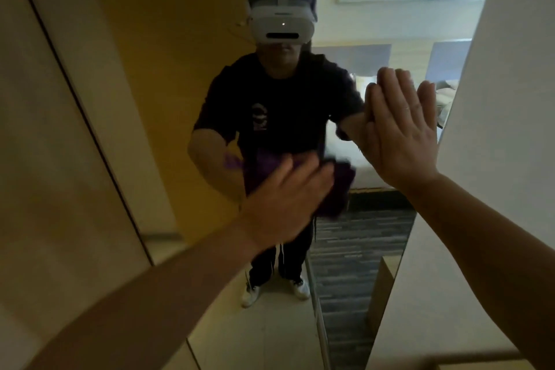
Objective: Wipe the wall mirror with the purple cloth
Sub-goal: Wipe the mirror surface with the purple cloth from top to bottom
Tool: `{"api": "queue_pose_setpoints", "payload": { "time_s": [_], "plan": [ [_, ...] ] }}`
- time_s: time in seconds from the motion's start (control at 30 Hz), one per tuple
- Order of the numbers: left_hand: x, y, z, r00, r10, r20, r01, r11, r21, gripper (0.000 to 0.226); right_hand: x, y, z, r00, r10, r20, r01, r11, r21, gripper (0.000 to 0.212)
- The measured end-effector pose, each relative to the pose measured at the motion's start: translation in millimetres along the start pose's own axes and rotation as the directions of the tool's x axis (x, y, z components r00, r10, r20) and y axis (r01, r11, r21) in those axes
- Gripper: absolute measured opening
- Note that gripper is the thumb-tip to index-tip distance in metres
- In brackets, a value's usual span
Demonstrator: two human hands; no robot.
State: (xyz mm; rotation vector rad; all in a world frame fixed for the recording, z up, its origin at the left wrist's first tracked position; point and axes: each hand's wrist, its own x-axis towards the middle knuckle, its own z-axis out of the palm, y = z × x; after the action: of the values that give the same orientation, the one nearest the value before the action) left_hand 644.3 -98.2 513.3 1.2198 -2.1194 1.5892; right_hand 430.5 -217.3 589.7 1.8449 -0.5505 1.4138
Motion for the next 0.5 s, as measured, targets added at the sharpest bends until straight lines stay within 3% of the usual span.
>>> {"api": "queue_pose_setpoints", "payload": {
  "time_s": [0.1, 0.17, 0.4, 0.5],
  "plan": [
    [-65.2, 58.8, 29.9, 0.994, 0.05, 0.094, -0.051, 0.999, 0.003, 0.056, -1.9, 1.3, -0.8, 1.0, -0.008, -0.019, 0.008, 1.0, -0.005, 0.052],
    [-78.4, 71.3, 37.8, 0.997, 0.019, 0.08, -0.018, 1.0, -0.021, 0.051, -1.3, 0.1, -1.3, 1.0, -0.011, -0.014, 0.011, 1.0, -0.002, 0.052],
    [-49.4, 55.9, 7.3, 0.996, -0.08, 0.036, 0.086, 0.965, -0.248, 0.032, -6.6, 1.2, -21.4, 0.991, 0.034, 0.129, -0.043, 0.997, 0.066, 0.051],
    [-11.1, 31.3, -14.5, 0.99, -0.143, -0.009, 0.134, 0.946, -0.294, 0.037, -22.2, 15.5, -40.5, 0.974, 0.132, 0.183, -0.144, 0.988, 0.055, 0.049]
  ]
}}
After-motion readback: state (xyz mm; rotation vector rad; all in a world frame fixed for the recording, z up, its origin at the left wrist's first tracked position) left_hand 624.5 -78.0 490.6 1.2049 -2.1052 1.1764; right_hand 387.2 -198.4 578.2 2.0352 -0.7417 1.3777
